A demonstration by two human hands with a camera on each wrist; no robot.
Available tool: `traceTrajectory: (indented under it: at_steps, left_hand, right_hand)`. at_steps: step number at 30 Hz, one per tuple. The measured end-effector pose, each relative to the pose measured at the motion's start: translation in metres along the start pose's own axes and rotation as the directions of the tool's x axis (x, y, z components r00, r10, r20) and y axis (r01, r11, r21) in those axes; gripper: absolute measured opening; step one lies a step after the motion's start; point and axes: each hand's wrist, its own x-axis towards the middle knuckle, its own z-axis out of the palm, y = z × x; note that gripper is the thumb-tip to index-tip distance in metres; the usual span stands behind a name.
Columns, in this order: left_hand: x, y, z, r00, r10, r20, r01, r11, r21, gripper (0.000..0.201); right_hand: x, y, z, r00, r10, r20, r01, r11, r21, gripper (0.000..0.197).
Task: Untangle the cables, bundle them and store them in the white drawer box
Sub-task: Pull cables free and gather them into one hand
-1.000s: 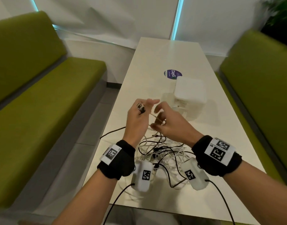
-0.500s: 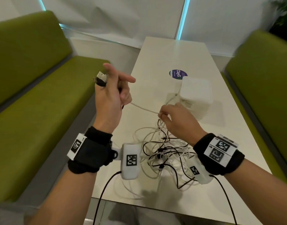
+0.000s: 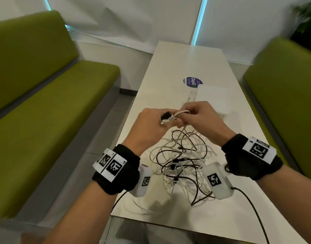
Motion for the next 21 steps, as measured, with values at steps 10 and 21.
traceTrajectory:
  at_steps: [10, 21]
  left_hand:
    - [0.029, -0.010, -0.044, 0.914, 0.013, -0.406, 0.016, 0.998, 0.068, 0.021]
    - [0.019, -0.045, -0.063, 0.724, -0.335, -0.603, 0.155, 0.931, -0.331, 0.033]
  right_hand:
    - [0.010, 0.010, -0.007, 0.974, 0.073, 0.217, -0.012, 0.963, -0.270, 0.041]
    - [0.010, 0.033, -0.008, 0.954, 0.204, 0.221, -0.031, 0.797, -0.603, 0.037]
